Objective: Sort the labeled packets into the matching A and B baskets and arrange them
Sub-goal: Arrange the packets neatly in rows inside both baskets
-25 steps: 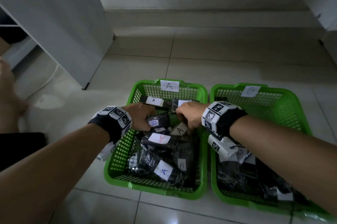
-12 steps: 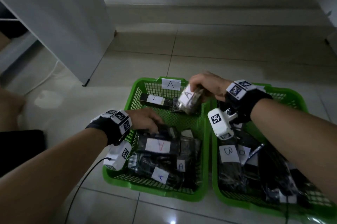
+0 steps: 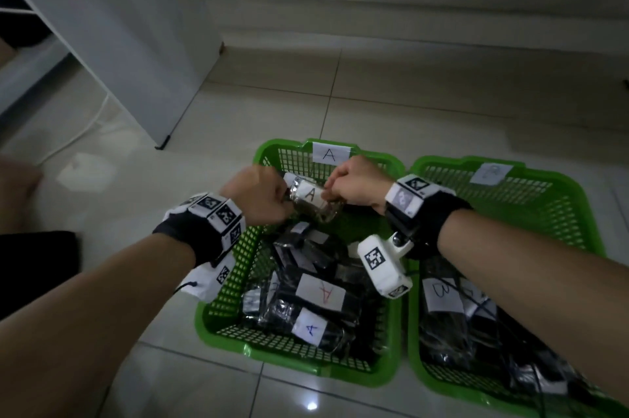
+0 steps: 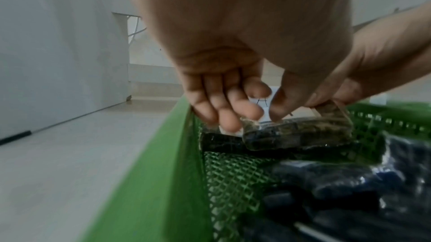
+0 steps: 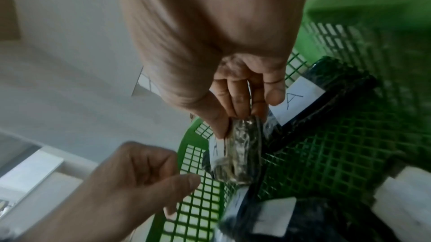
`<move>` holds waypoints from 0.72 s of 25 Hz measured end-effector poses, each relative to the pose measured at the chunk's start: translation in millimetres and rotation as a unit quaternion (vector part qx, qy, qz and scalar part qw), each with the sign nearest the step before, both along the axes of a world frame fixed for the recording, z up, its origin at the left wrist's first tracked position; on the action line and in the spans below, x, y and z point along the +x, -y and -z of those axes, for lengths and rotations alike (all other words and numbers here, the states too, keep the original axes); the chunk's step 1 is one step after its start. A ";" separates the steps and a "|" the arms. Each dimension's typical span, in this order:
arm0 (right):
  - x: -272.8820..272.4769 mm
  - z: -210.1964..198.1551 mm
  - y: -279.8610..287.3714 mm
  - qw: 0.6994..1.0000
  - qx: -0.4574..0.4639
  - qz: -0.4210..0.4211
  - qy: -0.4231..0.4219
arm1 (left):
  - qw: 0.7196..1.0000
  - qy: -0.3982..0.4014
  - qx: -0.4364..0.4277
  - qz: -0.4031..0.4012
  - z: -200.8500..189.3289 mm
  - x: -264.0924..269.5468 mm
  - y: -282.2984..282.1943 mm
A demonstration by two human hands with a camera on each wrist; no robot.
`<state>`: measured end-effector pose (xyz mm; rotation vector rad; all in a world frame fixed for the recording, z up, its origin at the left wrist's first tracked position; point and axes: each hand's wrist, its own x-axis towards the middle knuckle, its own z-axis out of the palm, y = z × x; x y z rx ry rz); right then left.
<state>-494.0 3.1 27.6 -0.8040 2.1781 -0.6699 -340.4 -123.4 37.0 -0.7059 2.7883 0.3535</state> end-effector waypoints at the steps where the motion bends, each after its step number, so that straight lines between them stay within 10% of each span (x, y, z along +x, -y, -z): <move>1: 5.2 1.7 3.5 0.999 -0.002 -0.015 -0.030 | 0.998 -0.037 -0.045 0.016 -1.2 0.4 2.3; 6: 23.8 18.2 12.1 0.992 -0.054 -0.057 -0.103 | 0.978 -0.061 -0.097 0.174 14.4 -8.5 18.5; 12: 29.2 16.9 6.2 0.966 -0.126 -0.089 -0.209 | 0.992 0.003 -0.017 0.129 27.1 -14.9 43.4; 18: 66.6 0.3 -4.2 0.865 0.103 -0.430 -0.237 | 0.991 -0.031 0.027 0.127 38.6 -12.7 51.1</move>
